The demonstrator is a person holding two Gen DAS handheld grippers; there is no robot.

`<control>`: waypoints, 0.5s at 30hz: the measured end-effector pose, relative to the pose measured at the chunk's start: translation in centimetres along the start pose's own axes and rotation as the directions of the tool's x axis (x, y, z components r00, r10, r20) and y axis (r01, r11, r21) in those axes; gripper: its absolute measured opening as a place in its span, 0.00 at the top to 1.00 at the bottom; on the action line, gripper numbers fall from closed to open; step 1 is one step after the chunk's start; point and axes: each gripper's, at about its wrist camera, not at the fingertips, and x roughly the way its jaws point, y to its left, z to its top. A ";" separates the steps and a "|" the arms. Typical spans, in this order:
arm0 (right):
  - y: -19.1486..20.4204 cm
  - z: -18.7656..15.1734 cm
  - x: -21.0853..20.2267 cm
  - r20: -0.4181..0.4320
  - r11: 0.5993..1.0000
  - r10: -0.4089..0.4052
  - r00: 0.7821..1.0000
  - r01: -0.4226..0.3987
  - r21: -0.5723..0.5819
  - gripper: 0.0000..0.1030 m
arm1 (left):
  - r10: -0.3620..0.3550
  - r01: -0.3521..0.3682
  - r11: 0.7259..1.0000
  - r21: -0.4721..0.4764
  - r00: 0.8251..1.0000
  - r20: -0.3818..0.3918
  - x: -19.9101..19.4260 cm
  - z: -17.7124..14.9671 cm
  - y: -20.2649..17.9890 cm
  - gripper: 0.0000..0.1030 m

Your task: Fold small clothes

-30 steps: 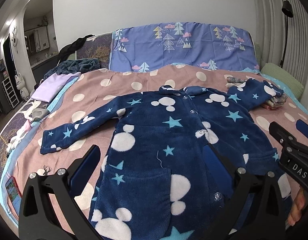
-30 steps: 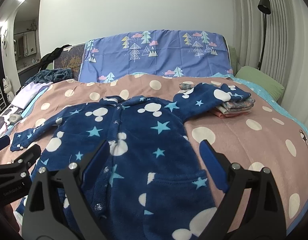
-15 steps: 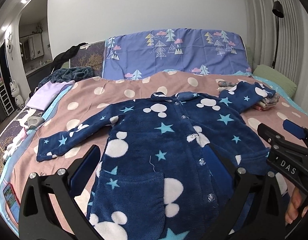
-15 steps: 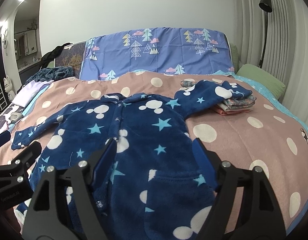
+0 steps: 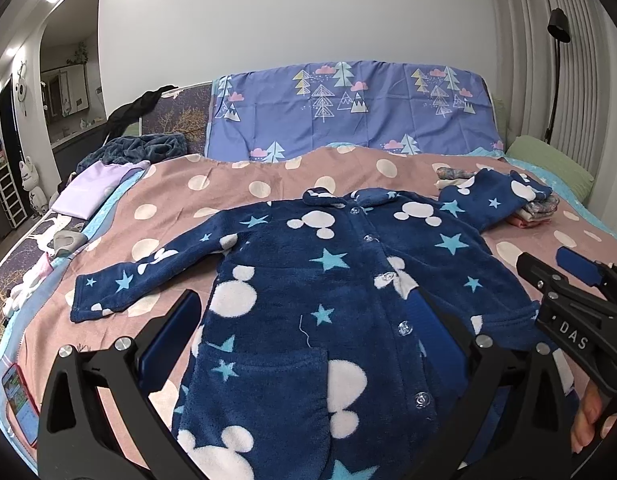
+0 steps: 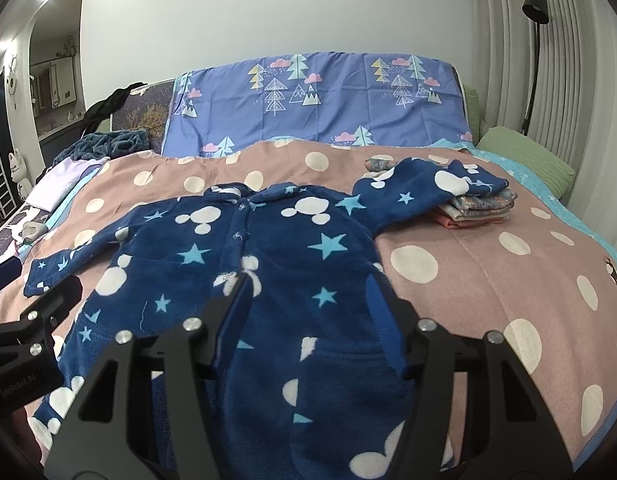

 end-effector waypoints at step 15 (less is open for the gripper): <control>-0.1 -0.4 0.6 -0.013 1.000 0.012 1.000 -0.012 0.012 0.61 | -0.076 0.075 0.997 -0.020 0.996 -0.055 1.5 -0.9 0.2 0.32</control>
